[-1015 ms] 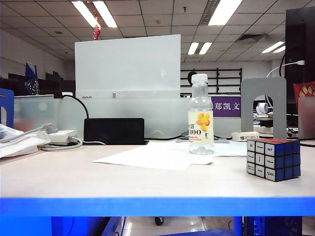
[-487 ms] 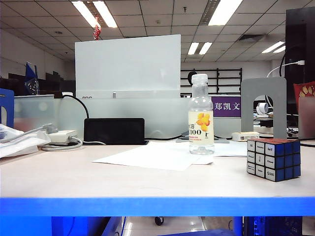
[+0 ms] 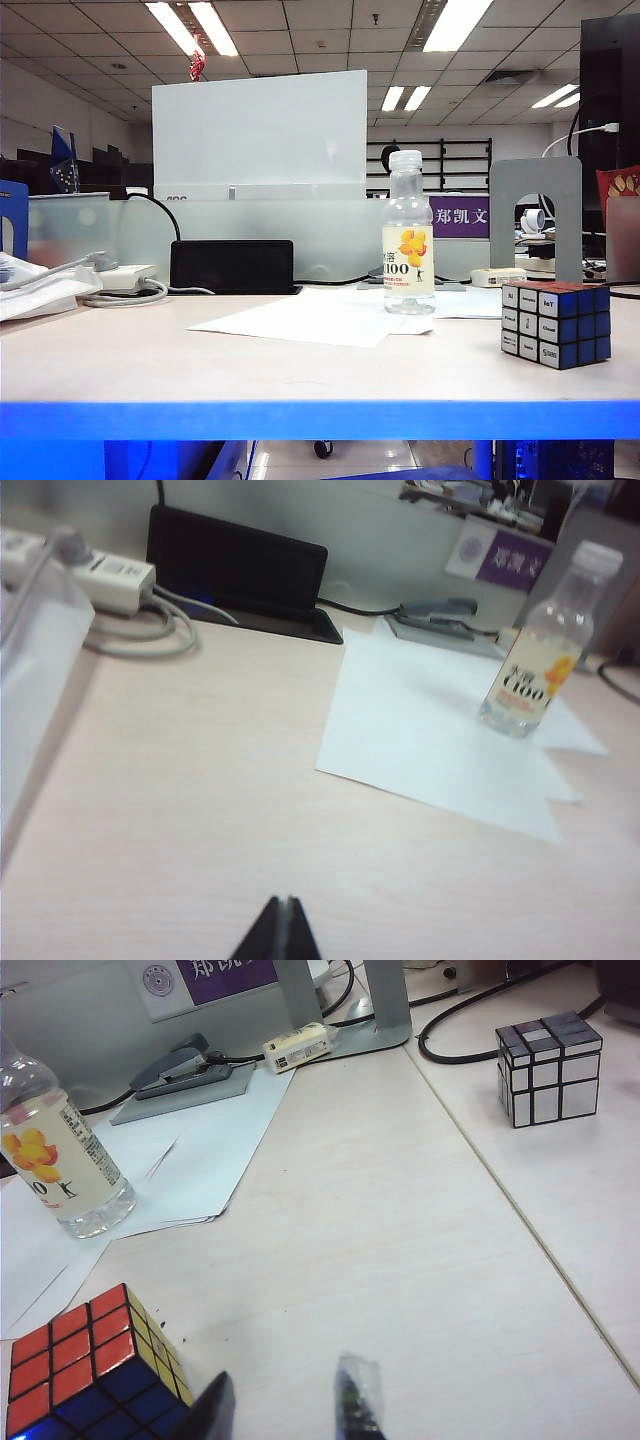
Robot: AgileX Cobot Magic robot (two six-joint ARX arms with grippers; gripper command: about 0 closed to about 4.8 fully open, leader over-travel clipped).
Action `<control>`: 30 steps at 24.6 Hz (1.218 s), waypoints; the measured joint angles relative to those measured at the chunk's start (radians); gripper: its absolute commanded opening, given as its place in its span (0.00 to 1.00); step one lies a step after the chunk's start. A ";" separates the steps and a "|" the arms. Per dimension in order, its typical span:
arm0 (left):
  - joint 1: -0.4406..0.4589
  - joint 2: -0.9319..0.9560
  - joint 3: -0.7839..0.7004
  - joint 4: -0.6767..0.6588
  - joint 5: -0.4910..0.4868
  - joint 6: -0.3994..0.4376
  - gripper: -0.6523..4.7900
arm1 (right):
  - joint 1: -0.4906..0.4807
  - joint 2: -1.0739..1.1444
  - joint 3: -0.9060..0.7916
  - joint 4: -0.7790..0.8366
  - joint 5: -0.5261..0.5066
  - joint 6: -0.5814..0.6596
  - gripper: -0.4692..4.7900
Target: Rotate the Rubik's Cube so that the bottom side is facing up.
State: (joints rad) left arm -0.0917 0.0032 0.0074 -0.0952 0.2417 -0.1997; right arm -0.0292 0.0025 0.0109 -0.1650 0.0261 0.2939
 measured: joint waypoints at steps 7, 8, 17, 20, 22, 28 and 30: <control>0.000 0.000 0.000 -0.001 0.000 0.028 0.12 | 0.000 0.000 0.000 0.000 0.000 0.000 0.35; 0.000 0.000 0.000 -0.002 0.000 0.031 0.12 | 0.000 0.000 0.000 0.000 0.000 0.000 0.35; 0.000 0.000 0.000 -0.007 -0.216 0.211 0.12 | 0.000 0.000 0.000 0.000 0.000 0.000 0.35; 0.000 0.000 0.000 -0.007 -0.273 0.211 0.12 | 0.000 0.000 0.000 0.000 0.000 0.000 0.35; 0.000 0.000 0.000 -0.007 -0.277 0.211 0.12 | 0.000 0.000 0.000 0.000 0.000 0.000 0.35; 0.000 0.000 0.000 -0.007 -0.279 0.211 0.12 | 0.000 0.000 0.000 0.000 0.000 0.000 0.35; 0.000 0.000 0.000 -0.007 -0.279 0.211 0.12 | 0.000 0.000 0.000 0.000 0.000 0.000 0.35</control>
State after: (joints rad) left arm -0.0917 0.0032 0.0071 -0.1020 -0.0376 0.0109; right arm -0.0292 0.0025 0.0109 -0.1650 0.0257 0.2939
